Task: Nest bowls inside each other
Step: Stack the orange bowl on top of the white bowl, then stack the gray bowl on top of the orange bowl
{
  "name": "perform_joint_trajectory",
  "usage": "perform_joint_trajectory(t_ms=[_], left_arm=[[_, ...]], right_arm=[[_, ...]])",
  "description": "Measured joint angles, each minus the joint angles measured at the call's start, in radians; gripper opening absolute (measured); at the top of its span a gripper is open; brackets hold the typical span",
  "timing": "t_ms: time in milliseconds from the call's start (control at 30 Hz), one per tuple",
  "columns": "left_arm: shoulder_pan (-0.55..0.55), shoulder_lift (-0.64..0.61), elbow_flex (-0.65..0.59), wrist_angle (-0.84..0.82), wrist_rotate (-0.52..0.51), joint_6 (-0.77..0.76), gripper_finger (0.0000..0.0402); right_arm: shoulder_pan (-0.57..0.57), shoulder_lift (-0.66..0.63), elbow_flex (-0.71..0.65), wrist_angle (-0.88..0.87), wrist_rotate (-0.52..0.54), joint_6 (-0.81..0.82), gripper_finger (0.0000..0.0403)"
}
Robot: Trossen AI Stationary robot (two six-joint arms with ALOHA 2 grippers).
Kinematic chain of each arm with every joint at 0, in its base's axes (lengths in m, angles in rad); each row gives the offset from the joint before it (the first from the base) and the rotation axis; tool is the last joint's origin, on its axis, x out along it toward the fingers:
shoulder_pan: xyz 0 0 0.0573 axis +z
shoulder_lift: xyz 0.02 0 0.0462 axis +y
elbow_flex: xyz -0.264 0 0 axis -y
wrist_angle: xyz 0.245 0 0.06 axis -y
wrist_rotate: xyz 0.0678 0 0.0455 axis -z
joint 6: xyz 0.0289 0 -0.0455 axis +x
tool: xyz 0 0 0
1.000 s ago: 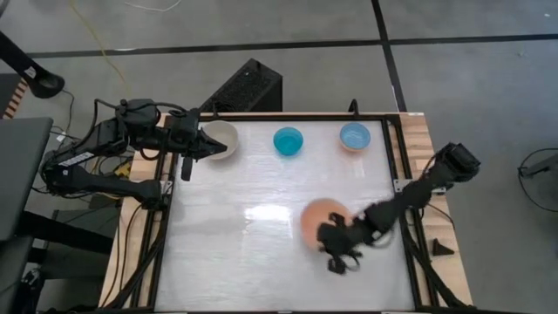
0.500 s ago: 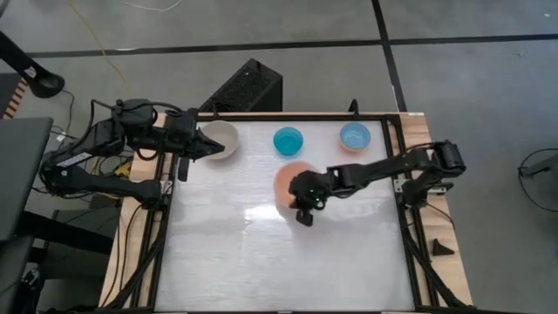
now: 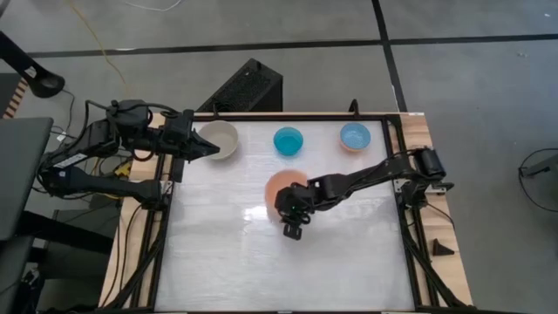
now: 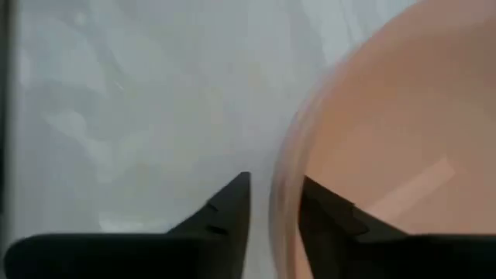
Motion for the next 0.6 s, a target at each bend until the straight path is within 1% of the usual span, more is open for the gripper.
perform_joint_trajectory(t_ms=[100,200,267,333,400,467,600], left_arm=[[0.0,-0.005,0.0,-0.001,0.0,0.0,0.0],[0.0,-0.008,0.0,-0.001,0.001,0.0,0.0],[0.0,-0.007,0.0,-0.001,0.0,0.001,0.0],[0.0,-0.007,0.0,-0.002,0.0,0.001,0.0],[0.0,-0.007,0.0,-0.005,0.001,0.002,0.0],[0.0,-0.006,0.0,-0.005,0.001,0.005,0.0],[0.0,-0.005,0.0,-0.006,0.001,0.005,0.0]], right_arm=[[-0.005,-0.03,0.001,-0.003,-0.001,0.035,0.0196],[-0.022,-0.077,0.001,-0.01,0.016,0.078,0.023],[-0.032,-0.108,0.001,-0.008,0.048,0.091,0.0237],[-0.037,-0.126,0.001,0.003,0.069,0.092,0.0231],[-0.044,-0.132,0.001,0.026,0.068,0.09,0.0207],[-0.046,-0.128,0.001,0.047,0.044,0.085,0.0165],[-0.053,-0.111,0.0,0.101,0.02,0.076,0.0048]])
